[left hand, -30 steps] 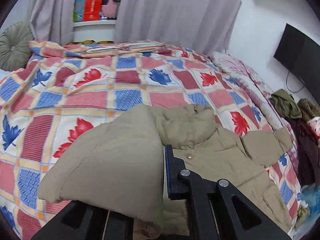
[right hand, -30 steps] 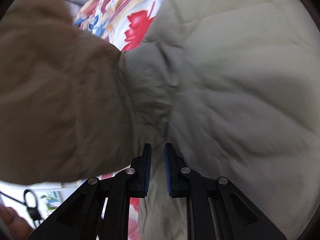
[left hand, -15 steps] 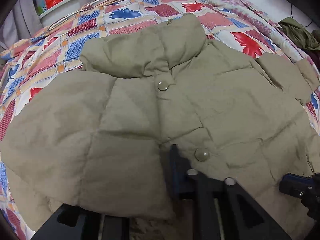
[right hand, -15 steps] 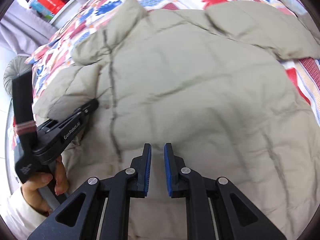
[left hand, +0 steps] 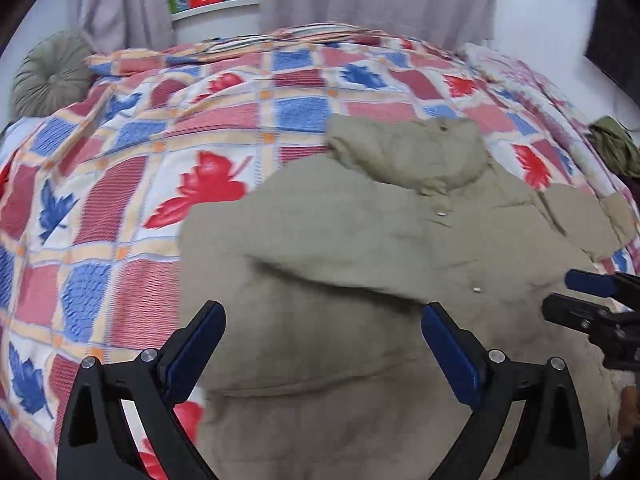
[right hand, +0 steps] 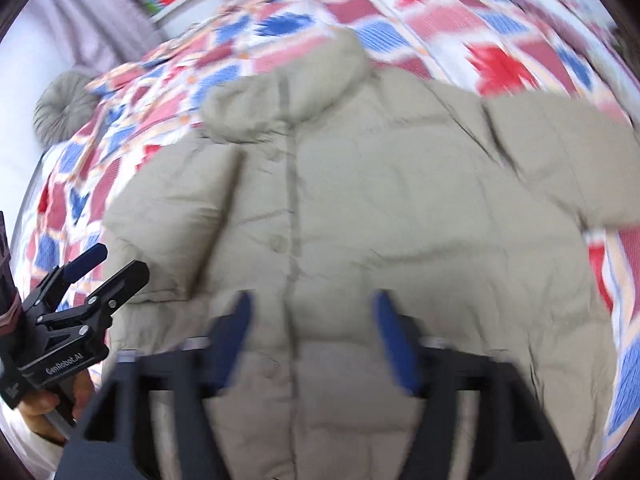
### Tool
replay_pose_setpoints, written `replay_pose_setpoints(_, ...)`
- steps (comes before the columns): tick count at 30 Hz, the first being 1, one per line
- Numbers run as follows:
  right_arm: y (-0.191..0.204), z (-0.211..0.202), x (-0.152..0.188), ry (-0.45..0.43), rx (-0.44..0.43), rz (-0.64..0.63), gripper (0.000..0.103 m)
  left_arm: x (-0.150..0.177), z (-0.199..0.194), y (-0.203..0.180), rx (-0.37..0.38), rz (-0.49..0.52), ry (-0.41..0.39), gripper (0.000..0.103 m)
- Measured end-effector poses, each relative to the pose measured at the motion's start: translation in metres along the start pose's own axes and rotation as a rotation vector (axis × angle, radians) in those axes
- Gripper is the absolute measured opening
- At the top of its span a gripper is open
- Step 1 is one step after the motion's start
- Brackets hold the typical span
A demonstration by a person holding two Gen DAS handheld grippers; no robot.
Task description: Fold large clothes
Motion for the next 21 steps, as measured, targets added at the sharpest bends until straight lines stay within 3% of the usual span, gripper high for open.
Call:
replay_pose_setpoints(3, 0.055, -0.002, -0.010, -0.065, 0.044, -0.213, 0.081, -0.002, 0.014, 0.061, -0.111, -0.140, 0.023, 0.099)
replay_pose_setpoints(6, 0.115, 0.010, -0.013, -0.122, 0.116, -0.421, 0.081, 0.000, 0.035, 0.102, -0.136, -0.250, 0.046, 0.099)
replay_pose_setpoints(9, 0.160, 0.027, -0.010, -0.158, 0.172, -0.555, 0.081, 0.002, 0.060, 0.120, -0.113, -0.322, 0.093, 0.099)
replay_pose_setpoints(13, 0.197, 0.057, -0.014, -0.187, 0.266, -0.662, 0.081, 0.007, 0.072, 0.124, -0.176, -0.326, 0.098, 0.099)
replay_pose_setpoints(16, 0.188, 0.059, -0.029, -0.244, 0.347, -0.591, 0.080, 0.008, 0.076, 0.120, -0.207, -0.286, 0.104, 0.099)
replay_pose_setpoints(19, 0.140, 0.047, -0.046, -0.257, 0.381, -0.379, 0.081, 0.008, 0.079, 0.116, -0.225, -0.254, 0.109, 0.099)
replay_pose_setpoints(21, 0.096, 0.045, -0.052, -0.218, 0.366, -0.221, 0.081, 0.008, 0.079, 0.116, -0.227, -0.249, 0.119, 0.099)
Point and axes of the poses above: each gripper's, at about its wrist camera, not at the fingertips, and z roughly the way its jaws point, y to its left, x to its underside, the point moved 1 cm from there along z, roughly the way its jaws point, and after that the axes turned 6 degrees about x, right-handed, at the moved point
